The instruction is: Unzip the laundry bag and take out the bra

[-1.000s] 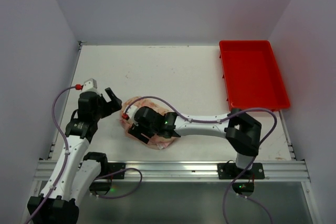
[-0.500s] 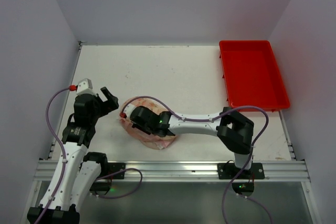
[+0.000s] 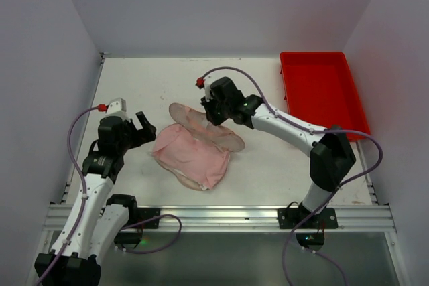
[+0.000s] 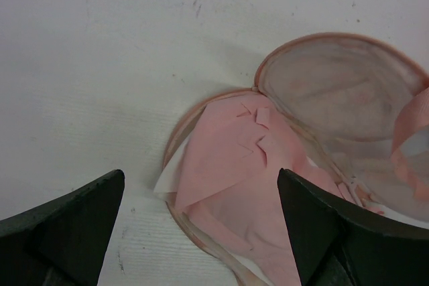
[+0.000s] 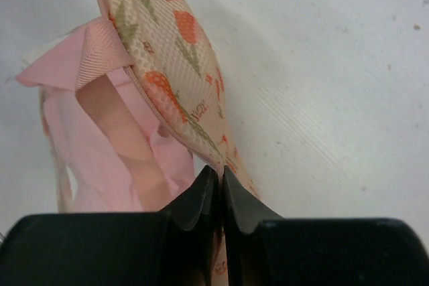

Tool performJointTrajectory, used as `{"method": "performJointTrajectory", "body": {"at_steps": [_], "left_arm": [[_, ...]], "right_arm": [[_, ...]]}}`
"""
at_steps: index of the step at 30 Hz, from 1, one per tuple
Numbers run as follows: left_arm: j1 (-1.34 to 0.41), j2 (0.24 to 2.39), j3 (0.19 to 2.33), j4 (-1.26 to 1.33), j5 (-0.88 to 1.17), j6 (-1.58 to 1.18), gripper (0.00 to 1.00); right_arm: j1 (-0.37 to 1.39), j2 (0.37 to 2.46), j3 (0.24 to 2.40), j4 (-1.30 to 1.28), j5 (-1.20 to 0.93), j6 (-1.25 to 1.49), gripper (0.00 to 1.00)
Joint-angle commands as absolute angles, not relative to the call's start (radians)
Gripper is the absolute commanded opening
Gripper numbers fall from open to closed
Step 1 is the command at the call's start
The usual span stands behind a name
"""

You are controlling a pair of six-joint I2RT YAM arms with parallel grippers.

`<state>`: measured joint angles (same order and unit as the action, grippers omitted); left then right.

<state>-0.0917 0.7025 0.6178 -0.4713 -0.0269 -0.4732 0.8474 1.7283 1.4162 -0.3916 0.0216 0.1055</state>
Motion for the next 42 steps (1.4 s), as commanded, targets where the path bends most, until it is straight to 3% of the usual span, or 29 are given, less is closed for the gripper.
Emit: {"method": "performJointTrajectory", "body": {"at_steps": [1,3,4,6,7,10,13,18,20,24,30,34,42], "left_arm": [[-0.086,0.718,0.634,-0.403,0.072,-0.413,1.00],[-0.086,0.726,0.632,-0.391,0.086,-0.407,1.00],[-0.086,0.726,0.629,-0.391,0.089,-0.403,1.00],[-0.086,0.719,0.620,-0.379,0.089,-0.399,1.00],[-0.086,0.716,0.606,-0.368,0.087,-0.397,1.00],[-0.086,0.700,0.591,-0.357,0.083,-0.394,1.00],[-0.086,0.690,0.594,-0.365,0.052,-0.391,1.00],[-0.086,0.660,0.592,-0.390,-0.035,-0.410,1.00],[-0.086,0.640,0.597,-0.400,-0.072,-0.414,1.00],[-0.086,0.611,0.603,-0.419,-0.172,-0.436,1.00],[-0.084,0.598,0.607,-0.434,-0.216,-0.448,1.00],[-0.083,0.589,0.611,-0.451,-0.244,-0.460,1.00],[-0.080,0.568,0.606,-0.446,-0.249,-0.463,1.00]], "right_arm": [[0.729,1.712,1.434,-0.460,-0.118,0.149,0.13],[0.675,1.713,1.434,-0.466,-0.149,0.175,0.24],[0.631,1.715,1.439,-0.474,-0.137,0.179,0.41],[0.601,1.707,1.457,-0.502,-0.098,0.183,0.56],[0.580,1.683,1.462,-0.509,-0.051,0.180,0.72],[0.574,1.622,1.467,-0.523,0.033,0.164,0.90],[0.577,1.519,1.448,-0.529,0.167,0.178,0.97],[0.676,1.340,1.263,-0.402,0.056,0.094,0.99],[0.803,1.330,1.197,-0.370,0.066,0.071,0.99],[1.032,1.415,1.155,-0.336,0.109,0.071,0.99],[1.218,1.630,1.229,-0.267,0.242,0.046,0.99],[1.267,1.805,1.308,-0.227,0.351,0.014,0.98],[1.269,1.875,1.348,-0.193,0.449,-0.040,0.96]]}}
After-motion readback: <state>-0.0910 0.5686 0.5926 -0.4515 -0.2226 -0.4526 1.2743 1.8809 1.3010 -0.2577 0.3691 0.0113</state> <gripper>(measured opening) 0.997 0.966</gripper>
